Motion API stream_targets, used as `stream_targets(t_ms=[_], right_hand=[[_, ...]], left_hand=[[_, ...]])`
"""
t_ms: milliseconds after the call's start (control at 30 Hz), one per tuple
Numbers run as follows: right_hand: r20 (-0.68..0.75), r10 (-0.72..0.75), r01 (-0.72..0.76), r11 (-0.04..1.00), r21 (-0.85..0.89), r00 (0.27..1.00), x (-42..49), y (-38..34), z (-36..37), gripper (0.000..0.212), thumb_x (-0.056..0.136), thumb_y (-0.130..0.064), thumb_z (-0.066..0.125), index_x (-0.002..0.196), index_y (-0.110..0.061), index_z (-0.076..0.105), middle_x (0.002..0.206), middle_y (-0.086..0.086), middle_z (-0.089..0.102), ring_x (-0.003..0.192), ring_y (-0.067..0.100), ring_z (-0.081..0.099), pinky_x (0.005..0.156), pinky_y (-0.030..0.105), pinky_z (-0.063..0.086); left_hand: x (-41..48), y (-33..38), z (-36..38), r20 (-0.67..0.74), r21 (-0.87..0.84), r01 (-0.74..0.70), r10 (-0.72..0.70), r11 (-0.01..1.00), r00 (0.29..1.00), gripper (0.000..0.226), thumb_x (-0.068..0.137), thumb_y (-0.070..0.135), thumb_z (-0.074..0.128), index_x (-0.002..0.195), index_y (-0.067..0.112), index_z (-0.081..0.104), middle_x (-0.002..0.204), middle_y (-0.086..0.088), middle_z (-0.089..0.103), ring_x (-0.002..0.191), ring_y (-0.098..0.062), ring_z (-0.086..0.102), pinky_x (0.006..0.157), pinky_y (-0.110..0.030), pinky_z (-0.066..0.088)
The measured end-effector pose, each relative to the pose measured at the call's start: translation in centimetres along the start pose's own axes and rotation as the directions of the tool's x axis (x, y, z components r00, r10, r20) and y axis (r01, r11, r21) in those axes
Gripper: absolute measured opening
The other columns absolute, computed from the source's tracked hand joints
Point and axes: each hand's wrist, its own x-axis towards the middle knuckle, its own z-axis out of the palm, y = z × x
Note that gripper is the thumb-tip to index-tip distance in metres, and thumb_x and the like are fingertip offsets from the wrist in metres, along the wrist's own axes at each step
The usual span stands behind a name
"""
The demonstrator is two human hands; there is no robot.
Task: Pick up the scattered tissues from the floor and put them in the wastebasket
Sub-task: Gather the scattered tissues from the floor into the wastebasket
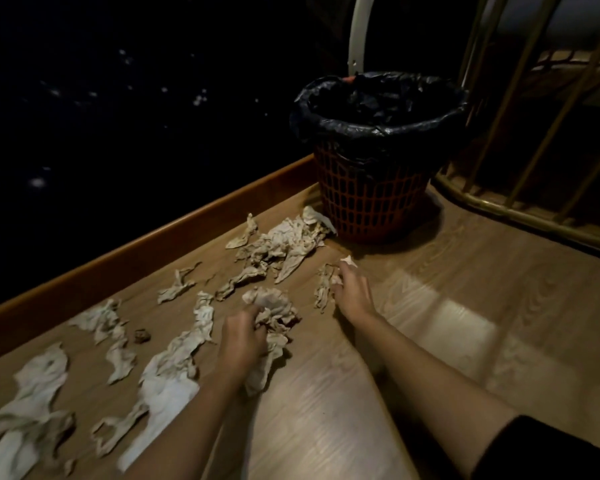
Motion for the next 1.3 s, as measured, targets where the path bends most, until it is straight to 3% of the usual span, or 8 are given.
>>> stream_targets(t_ms=[133,300,500,667,800,1067,1200,1300], right_hand=[[0.210,0.086,-0.047,0.982,-0.185,0.974,0.3,-2.4,2.3,0.038,0.092,-0.011,0.050,0.130,-0.007,0.046,0.149,0.014,0.018,0.132,0.036,0.025,0.109,0.040,0.029],[0.194,-0.147,0.164,0.983,-0.077,0.970,-5.2,-2.4,5.2,0.034,0.089,0.005,0.044,0.122,0.008,0.049,0.135,0.026,0.040,0.127,0.042,0.036,0.104,0.045,0.032],[0.163,-0.265,0.284,0.953,-0.105,0.950,-8.7,-3.7,3.0,0.024,0.080,0.010,0.050,0.098,0.003,0.065,0.104,0.019,0.060,0.101,0.032,0.053,0.083,0.035,0.045],[-0.018,-0.358,0.355,0.932,-0.072,0.934,-3.2,-7.9,-4.7,0.018,0.087,-0.002,0.051,0.096,-0.004,0.067,0.103,0.013,0.061,0.105,0.028,0.046,0.087,0.038,0.041],[-0.196,-0.464,0.453,0.886,-0.100,0.864,3.6,-12.7,-12.9,0.018,0.085,-0.008,0.056,0.098,-0.011,0.068,0.097,0.007,0.062,0.099,0.028,0.044,0.084,0.039,0.044],[-0.435,-0.383,0.392,0.917,-0.075,0.815,14.5,-17.6,-25.5,0.015,0.084,-0.003,0.054,0.094,-0.005,0.066,0.097,0.014,0.058,0.092,0.031,0.058,0.080,0.038,0.047],[-0.417,-0.246,0.241,0.968,-0.065,0.875,16.3,-14.0,-25.3,0.016,0.088,-0.014,0.051,0.098,-0.008,0.061,0.104,0.013,0.056,0.095,0.032,0.058,0.078,0.040,0.049],[-0.344,-0.080,0.031,0.989,-0.146,0.936,15.5,-10.8,-23.2,0.024,0.092,-0.025,0.048,0.107,-0.012,0.060,0.109,0.010,0.064,0.100,0.031,0.061,0.081,0.038,0.047]], left_hand=[[-0.6,-2.0,-1.9,-0.069,0.011,-0.023,0.024,1.000,0.997,0.038,0.078,0.003,0.065,0.115,0.010,0.064,0.112,-0.011,0.064,0.104,-0.027,0.056,0.087,-0.035,0.047],[-2.7,-4.0,-1.6,-0.021,0.084,0.011,-0.010,0.996,1.000,0.036,0.079,0.008,0.064,0.114,0.017,0.063,0.110,-0.006,0.062,0.102,-0.024,0.055,0.084,-0.034,0.049],[-3.3,-2.8,-2.1,0.093,0.109,-0.015,0.005,0.994,0.996,0.034,0.079,0.005,0.061,0.110,0.019,0.064,0.109,-0.003,0.064,0.098,-0.020,0.059,0.081,-0.030,0.050],[2.4,4.0,-7.4,-0.025,0.000,-0.094,0.094,0.996,0.995,0.033,0.084,0.003,0.059,0.113,0.018,0.062,0.096,0.005,0.060,0.076,-0.008,0.060,0.059,-0.014,0.044],[10.2,11.4,-12.9,-0.155,0.055,-0.283,0.288,0.958,0.945,0.025,0.075,0.006,0.061,0.099,0.010,0.069,0.096,-0.015,0.066,0.093,-0.029,0.061,0.072,-0.026,0.039],[21.5,25.0,-17.4,-0.329,-0.094,-0.387,0.338,0.918,0.882,0.019,0.076,0.005,0.054,0.091,0.004,0.064,0.093,-0.016,0.066,0.091,-0.030,0.062,0.078,-0.036,0.048],[23.3,27.9,-14.2,-0.074,-0.052,-0.438,0.434,0.898,0.898,0.052,0.085,0.019,0.056,0.134,0.010,0.041,0.130,-0.020,0.052,0.121,-0.036,0.049,0.101,-0.039,0.040],[22.6,27.2,-11.6,0.173,0.036,-0.406,0.395,0.913,0.902,0.062,0.090,0.029,0.055,0.143,0.011,0.029,0.143,-0.017,0.042,0.131,-0.032,0.041,0.107,-0.036,0.034]])
